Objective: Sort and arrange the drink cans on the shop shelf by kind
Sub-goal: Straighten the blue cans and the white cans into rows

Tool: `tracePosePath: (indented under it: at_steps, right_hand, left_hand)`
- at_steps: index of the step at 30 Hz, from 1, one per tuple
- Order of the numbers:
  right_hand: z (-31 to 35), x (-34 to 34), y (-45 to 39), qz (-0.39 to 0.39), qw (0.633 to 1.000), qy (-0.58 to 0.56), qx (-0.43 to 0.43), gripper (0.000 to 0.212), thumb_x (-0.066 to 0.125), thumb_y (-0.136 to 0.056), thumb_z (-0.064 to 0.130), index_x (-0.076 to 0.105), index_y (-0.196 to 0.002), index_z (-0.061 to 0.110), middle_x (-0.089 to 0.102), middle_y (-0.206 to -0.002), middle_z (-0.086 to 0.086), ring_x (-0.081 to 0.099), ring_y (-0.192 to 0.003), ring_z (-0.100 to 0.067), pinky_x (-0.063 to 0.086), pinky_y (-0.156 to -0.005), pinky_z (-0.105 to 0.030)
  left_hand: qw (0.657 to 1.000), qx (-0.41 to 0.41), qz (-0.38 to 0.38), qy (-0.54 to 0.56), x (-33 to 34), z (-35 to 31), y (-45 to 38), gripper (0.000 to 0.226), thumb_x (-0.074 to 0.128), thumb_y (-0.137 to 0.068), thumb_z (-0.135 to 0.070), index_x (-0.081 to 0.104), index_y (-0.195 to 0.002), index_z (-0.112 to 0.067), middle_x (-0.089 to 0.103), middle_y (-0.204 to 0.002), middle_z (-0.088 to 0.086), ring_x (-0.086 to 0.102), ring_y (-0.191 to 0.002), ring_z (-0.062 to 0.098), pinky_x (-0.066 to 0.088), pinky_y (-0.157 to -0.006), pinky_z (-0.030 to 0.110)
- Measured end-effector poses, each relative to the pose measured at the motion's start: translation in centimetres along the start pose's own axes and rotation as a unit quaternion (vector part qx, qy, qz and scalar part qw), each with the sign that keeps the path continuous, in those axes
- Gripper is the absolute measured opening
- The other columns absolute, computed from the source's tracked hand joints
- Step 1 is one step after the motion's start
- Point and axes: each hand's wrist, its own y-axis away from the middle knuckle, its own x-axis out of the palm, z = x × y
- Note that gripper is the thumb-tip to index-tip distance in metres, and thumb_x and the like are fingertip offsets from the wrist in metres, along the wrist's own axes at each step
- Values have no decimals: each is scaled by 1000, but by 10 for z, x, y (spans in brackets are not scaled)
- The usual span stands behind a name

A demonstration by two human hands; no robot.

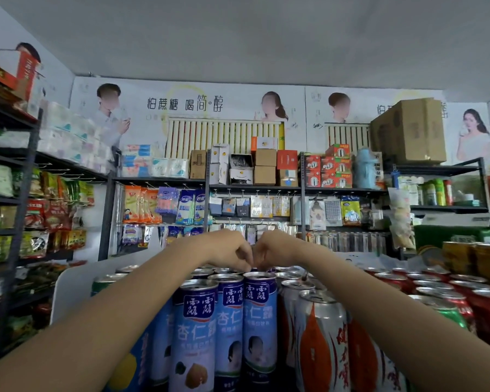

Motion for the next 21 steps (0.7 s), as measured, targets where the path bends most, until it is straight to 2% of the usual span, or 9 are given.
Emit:
tracePosePath:
  at_steps: [3, 6, 9, 12, 14, 16, 17, 19, 21]
  right_hand:
    - [-8, -1, 8, -7, 1000, -15, -9, 10, 68, -80, 6, 71, -89, 4, 71, -93, -10, 60, -79, -14, 49, -81, -28]
    - [-10, -4, 15, -4, 999, -36, -14, 9, 66, -81, 4, 70, -89, 3, 70, -89, -8, 57, -69, -6, 46, -75, -23]
    - [-6, -4, 14, 5, 1000, -18, -13, 9, 66, -82, 6, 70, -90, 7, 69, -92, -5, 57, -77, -9, 45, -77, -24]
    - [-4, -12, 18, 6, 999, -30, -14, 9, 64, -83, 6, 69, -89, 9, 69, -88, -1, 58, -74, -5, 48, -81, -26]
    - [0, -26, 29, -39, 994, -97, -22, 7, 66, -83, 9, 69, -89, 12, 66, -83, 7, 57, -73, 0, 48, -82, -24]
    - [11, -38, 48, -35, 981, -181, -54, 5, 69, -82, 14, 69, -86, 15, 65, -80, 9, 59, -69, 3, 45, -73, -15]
    - [18, -40, 57, -8, 981, -182, -64, 6, 70, -80, 15, 70, -86, 14, 66, -80, 7, 58, -68, 4, 43, -68, -12]
    - [28, -32, 69, 28, 993, -102, -56, 17, 74, -77, 18, 69, -92, 10, 67, -86, 2, 58, -76, -3, 43, -69, -16]
    - [33, -19, 74, 4, 998, -46, -34, 21, 76, -75, 17, 66, -91, 9, 65, -88, -1, 56, -81, -10, 45, -74, -25]
  left_hand:
    - [999, 7, 6, 34, -1, 4, 3, 24, 60, -88, -25, 67, -110, -16, 66, -111, -2, 59, -101, 12, 46, -92, 29]
    - [999, 8, 1, 49, 0, 7, 6, 23, 60, -88, -24, 67, -109, -16, 67, -109, -2, 60, -100, 11, 47, -92, 29]
    - [998, 3, -7, 68, 4, 9, 7, 23, 61, -88, -23, 67, -109, -17, 67, -107, -4, 60, -99, 9, 48, -92, 29]
    - [996, -9, -14, 92, 5, 12, 10, 20, 64, -86, -23, 68, -104, -17, 68, -104, -5, 62, -96, 8, 49, -91, 28]
    - [994, -21, -20, 104, 2, 13, 14, 16, 67, -84, -24, 68, -98, -18, 69, -95, -6, 63, -91, 9, 50, -86, 26]
    - [993, -33, -30, 106, -1, 13, 19, 11, 68, -82, -25, 68, -92, -20, 66, -84, -13, 62, -85, 6, 48, -81, 24]
    - [993, -36, -34, 103, -1, 13, 21, 11, 68, -82, -26, 68, -92, -20, 64, -81, -15, 60, -83, 4, 47, -79, 22]
    - [994, -41, -37, 92, 1, 9, 24, 13, 66, -84, -25, 69, -95, -18, 62, -81, -15, 56, -78, 1, 44, -72, 16]
    - [995, -47, -38, 79, 2, 5, 26, 17, 65, -85, -23, 70, -100, -15, 66, -89, -9, 56, -81, 4, 43, -71, 16]
